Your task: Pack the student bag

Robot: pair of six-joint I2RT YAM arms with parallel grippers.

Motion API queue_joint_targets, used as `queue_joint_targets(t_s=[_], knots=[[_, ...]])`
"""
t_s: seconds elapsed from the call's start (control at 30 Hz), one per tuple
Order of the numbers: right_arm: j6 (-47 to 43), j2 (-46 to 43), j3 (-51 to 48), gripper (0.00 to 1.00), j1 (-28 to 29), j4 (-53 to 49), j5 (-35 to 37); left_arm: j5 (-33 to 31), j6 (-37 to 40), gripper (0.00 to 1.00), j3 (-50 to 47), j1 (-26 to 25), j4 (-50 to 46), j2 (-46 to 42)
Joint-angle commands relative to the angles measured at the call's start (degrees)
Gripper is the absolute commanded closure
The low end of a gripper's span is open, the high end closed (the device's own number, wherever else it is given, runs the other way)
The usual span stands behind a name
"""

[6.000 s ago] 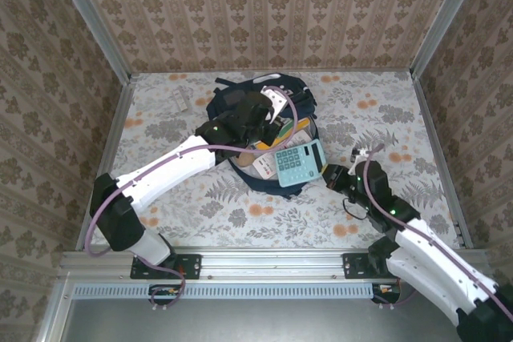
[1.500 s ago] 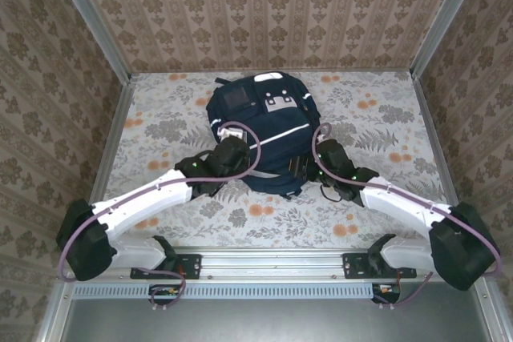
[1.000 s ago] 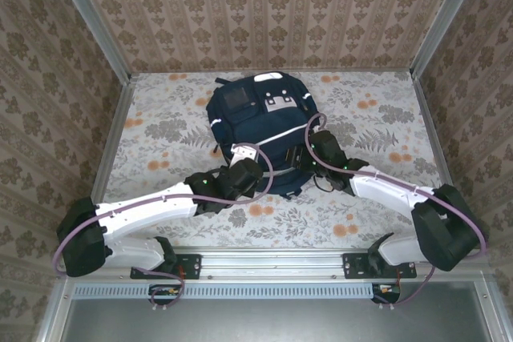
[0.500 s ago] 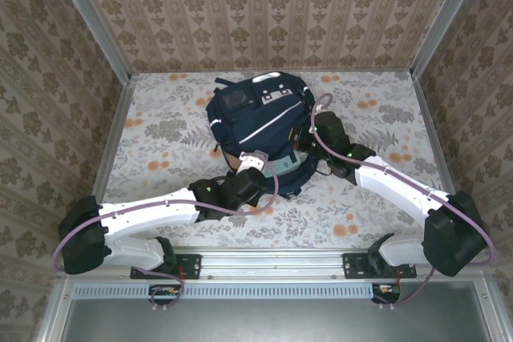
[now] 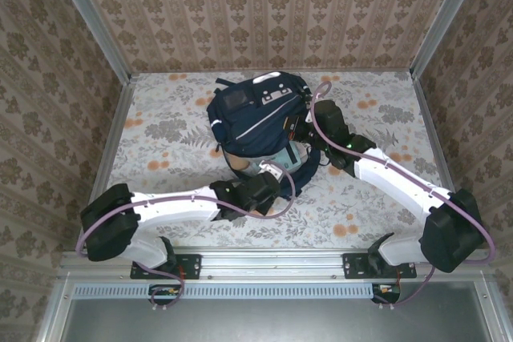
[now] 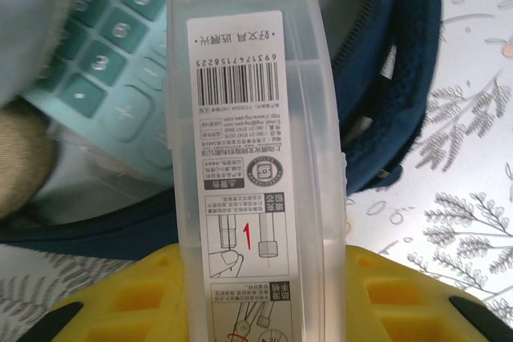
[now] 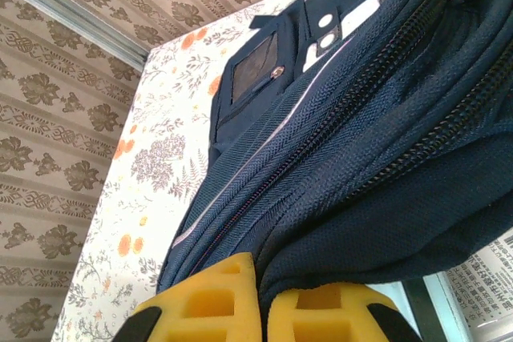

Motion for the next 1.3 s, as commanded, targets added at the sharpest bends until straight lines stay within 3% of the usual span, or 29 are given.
queue_joint_targets(t_s=[0.0, 0.13, 0.57, 0.7, 1.0, 1.07, 1.27], knots=[[-1.90, -0.54, 3.11, 1.00, 0.38, 4.87, -2.12, 2.15, 2.51, 0.71, 4.81, -1.56, 1.62, 2.20], [-1.49, -1.57, 2.69, 1.00, 0.38, 4.74, -2.88, -0.61, 1.04, 0.73, 8.30, 0.96, -0.30, 4.77], [0.99, -5.27, 0.43, 1.00, 0.33, 6.45, -4.17, -2.10, -7.43, 0.72, 12.35, 18.67, 1.63, 6.68], [1.49, -4.52, 0.28, 1.00, 0.32, 7.02, -4.88, -3.58, -10.11, 0.71, 14.17, 21.53, 2.88, 8.08], [2.30, -3.59, 0.06, 1.00, 0.31, 7.77, -5.73, 0.73, -17.64, 0.70, 18.74, 24.32, 7.74, 15.99], [2.31, -3.59, 0.08, 1.00, 0.33, 7.75, -5.68, 0.20, -18.27, 0.56, 19.54, 24.37, 6.95, 17.43], [1.94, -3.28, 0.12, 1.00, 0.29, 7.43, -5.04, 1.40, -17.07, 0.29, 17.99, 23.72, 6.55, 16.09]])
